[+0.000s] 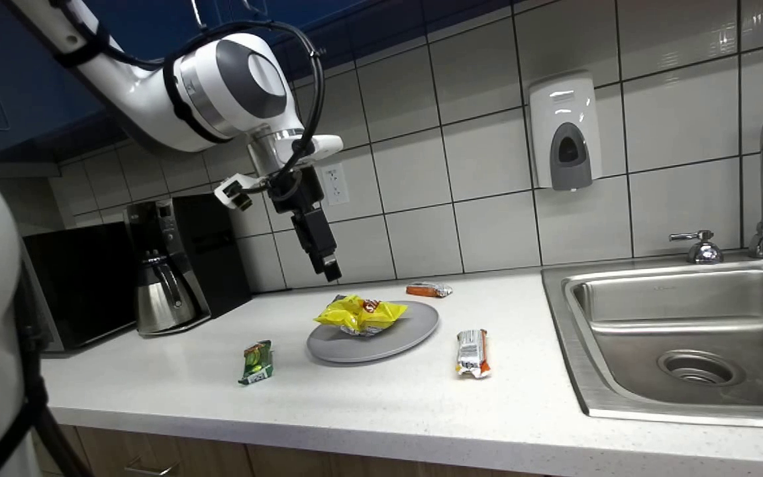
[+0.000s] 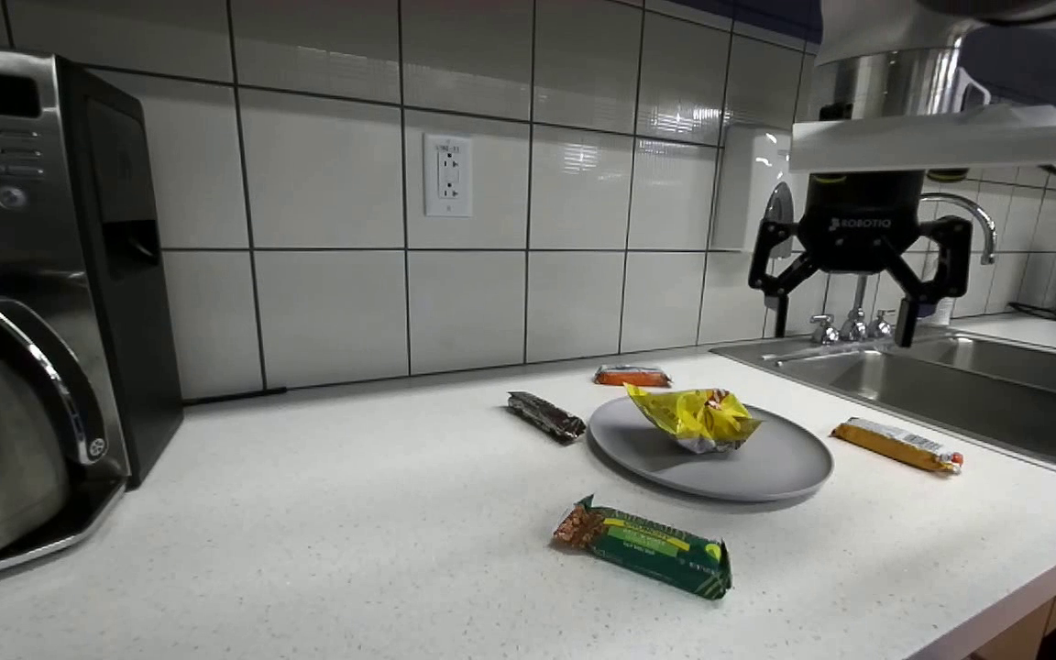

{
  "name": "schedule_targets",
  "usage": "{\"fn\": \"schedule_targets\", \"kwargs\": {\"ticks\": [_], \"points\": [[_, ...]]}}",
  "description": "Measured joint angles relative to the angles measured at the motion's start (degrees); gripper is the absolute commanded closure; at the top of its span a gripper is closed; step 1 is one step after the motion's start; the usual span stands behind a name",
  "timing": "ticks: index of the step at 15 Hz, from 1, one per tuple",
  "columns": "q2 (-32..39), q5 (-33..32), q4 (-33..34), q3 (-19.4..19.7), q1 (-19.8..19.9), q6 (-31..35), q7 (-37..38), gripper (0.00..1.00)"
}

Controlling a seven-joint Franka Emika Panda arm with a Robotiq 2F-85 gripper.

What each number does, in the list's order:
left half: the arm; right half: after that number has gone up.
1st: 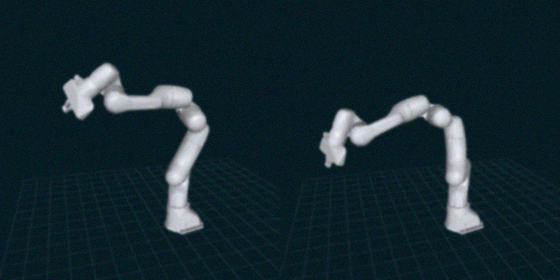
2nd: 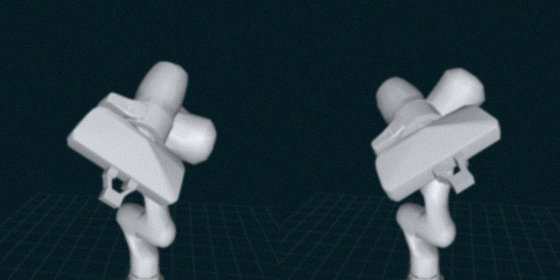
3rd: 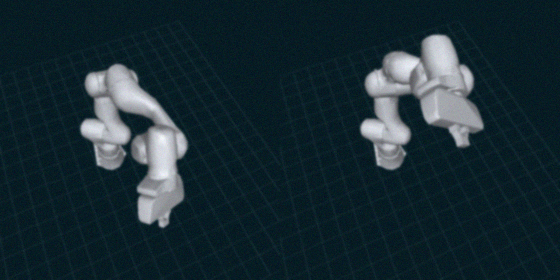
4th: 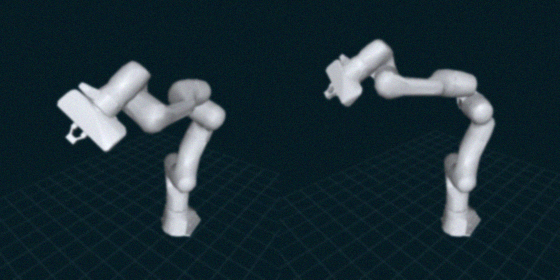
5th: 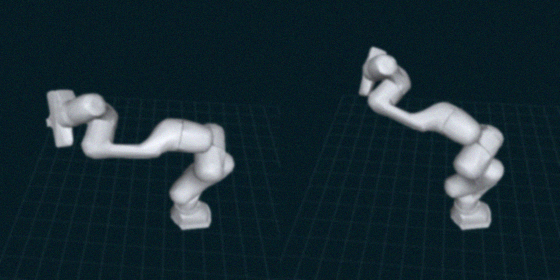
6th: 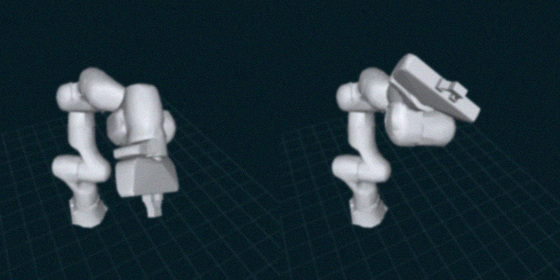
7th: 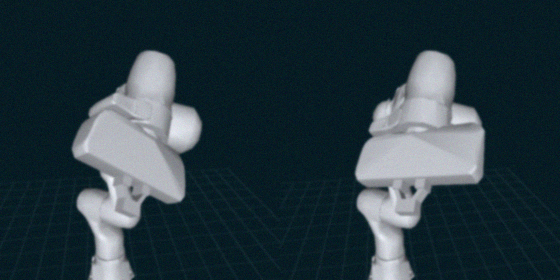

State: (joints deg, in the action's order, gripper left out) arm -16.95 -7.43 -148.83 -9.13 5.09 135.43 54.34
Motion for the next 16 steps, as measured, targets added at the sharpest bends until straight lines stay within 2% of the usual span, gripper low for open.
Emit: {"fn": "schedule_targets", "kwargs": {"ticks": [7,11,16], "points": [[9.9,-4.0,4.9,1.4,0.1,5.6,7.3,0.00],[14.7,-4.3,9.2,2.8,-0.5,6.1,9.1,0.00],[20.8,-4.3,14.7,4.6,-3.1,6.1,12.4,0.00]]}}
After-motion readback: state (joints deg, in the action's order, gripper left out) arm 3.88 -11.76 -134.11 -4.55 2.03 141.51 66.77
